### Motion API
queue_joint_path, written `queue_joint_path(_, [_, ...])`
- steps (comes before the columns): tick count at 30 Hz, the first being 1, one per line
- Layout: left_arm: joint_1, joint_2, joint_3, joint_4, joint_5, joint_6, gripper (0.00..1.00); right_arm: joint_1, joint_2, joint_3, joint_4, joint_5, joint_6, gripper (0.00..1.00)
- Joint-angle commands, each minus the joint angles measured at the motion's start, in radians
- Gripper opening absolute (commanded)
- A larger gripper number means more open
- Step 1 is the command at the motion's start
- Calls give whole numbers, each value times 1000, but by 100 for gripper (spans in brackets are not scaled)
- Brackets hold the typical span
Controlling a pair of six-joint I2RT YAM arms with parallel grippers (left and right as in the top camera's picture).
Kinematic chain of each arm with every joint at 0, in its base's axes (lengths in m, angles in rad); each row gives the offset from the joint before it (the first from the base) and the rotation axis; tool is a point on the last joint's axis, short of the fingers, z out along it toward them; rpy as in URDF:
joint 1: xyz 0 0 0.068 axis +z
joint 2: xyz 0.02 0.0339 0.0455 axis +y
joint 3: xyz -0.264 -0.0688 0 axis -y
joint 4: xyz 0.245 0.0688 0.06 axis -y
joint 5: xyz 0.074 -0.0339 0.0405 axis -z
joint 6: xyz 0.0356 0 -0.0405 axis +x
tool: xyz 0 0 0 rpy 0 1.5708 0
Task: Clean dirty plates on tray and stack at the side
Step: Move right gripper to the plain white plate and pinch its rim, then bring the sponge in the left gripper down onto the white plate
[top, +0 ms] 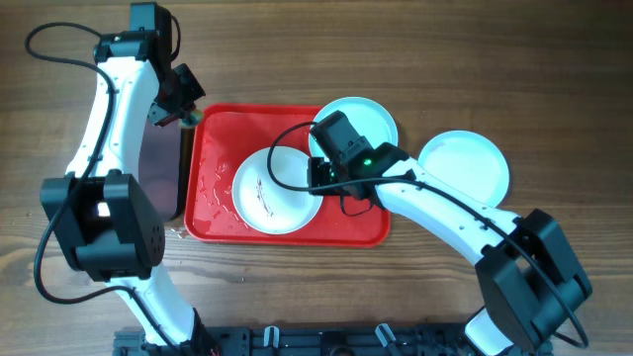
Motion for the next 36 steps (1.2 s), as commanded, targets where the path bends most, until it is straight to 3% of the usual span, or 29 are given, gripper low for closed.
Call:
queue_joint_path(1, [4,-11,-7,-1,5,-6,4,-2,42,18,-18,34,30,29])
queue_joint_path(13, [4,-11,-7,2,5,-7,4,-2,118,43,-39,22,36,29])
queue_joint_path(20, [4,-11,-7,2,5,-6,4,-2,261,196,-157,-8,-8,31])
queue_joint_path(22, [4,-11,-7,2,5,-7,4,-1,276,209,-154,-30,-19,26])
queue_joint_path(26, [4,-11,-7,2,5,-7,4,6,277,211,-111,-68,4,5])
queue_joint_path(32, [2,-11,-7,-6,13,-10,4,74,283,207,-8,40,187,4])
queue_joint_path(36, [-1,-11,-8,-10,17,-10,4,124,290,204,58,134,220,4])
